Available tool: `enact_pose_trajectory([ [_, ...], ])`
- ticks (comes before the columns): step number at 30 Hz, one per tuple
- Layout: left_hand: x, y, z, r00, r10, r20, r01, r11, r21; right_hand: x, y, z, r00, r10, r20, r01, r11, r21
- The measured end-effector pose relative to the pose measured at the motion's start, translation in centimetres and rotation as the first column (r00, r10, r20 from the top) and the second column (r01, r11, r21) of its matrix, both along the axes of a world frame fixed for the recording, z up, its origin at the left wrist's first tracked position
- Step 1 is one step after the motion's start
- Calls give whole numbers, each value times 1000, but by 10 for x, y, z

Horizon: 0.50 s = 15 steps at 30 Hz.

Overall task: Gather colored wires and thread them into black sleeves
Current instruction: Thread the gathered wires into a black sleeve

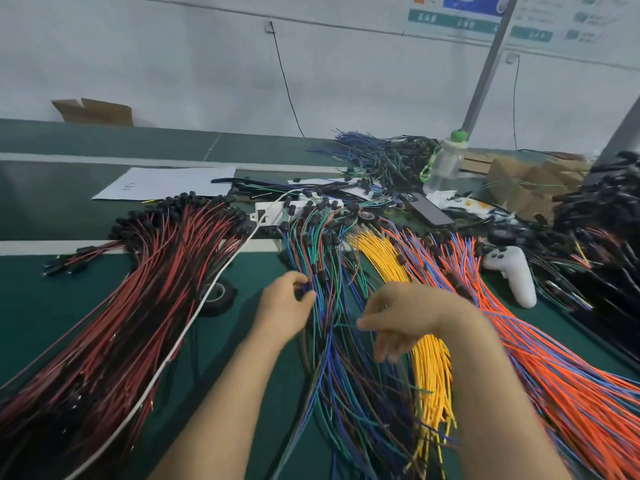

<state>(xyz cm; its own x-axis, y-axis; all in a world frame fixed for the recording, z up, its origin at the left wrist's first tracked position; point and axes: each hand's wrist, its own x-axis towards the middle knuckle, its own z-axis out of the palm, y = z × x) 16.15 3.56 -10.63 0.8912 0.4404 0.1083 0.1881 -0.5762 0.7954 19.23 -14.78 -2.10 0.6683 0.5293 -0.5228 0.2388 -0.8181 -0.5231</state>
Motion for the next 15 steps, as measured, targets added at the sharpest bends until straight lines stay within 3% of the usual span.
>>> enact_pose_trajectory([
  [3, -5, 15, 7, 998, 57, 19, -54, 992, -117, -3, 10, -18, 981, -108, 162, 114, 993, -28],
  [6, -15, 9, 14, 998, -6, -63, 3, 999, -45, 2, 16, -21, 912, -210, 352, 211, 977, 38],
  [9, -23, -13, 19, 951, -152, -267, 198, 968, 154, -3, 30, -24, 940, -228, 253, 214, 973, 84],
  [12, -25, -26, 21, 925, -106, -365, 267, 865, 425, -5, 41, -32, 929, -289, 233, 248, 950, 192],
  [14, -24, -26, 26, 923, -113, -367, 269, 872, 408, -3, 43, -36, 896, -411, 170, 326, 866, 378],
  [15, -22, -22, 28, 927, -156, -342, 259, 924, 280, -2, 41, -38, 871, -482, 99, 382, 789, 481],
])
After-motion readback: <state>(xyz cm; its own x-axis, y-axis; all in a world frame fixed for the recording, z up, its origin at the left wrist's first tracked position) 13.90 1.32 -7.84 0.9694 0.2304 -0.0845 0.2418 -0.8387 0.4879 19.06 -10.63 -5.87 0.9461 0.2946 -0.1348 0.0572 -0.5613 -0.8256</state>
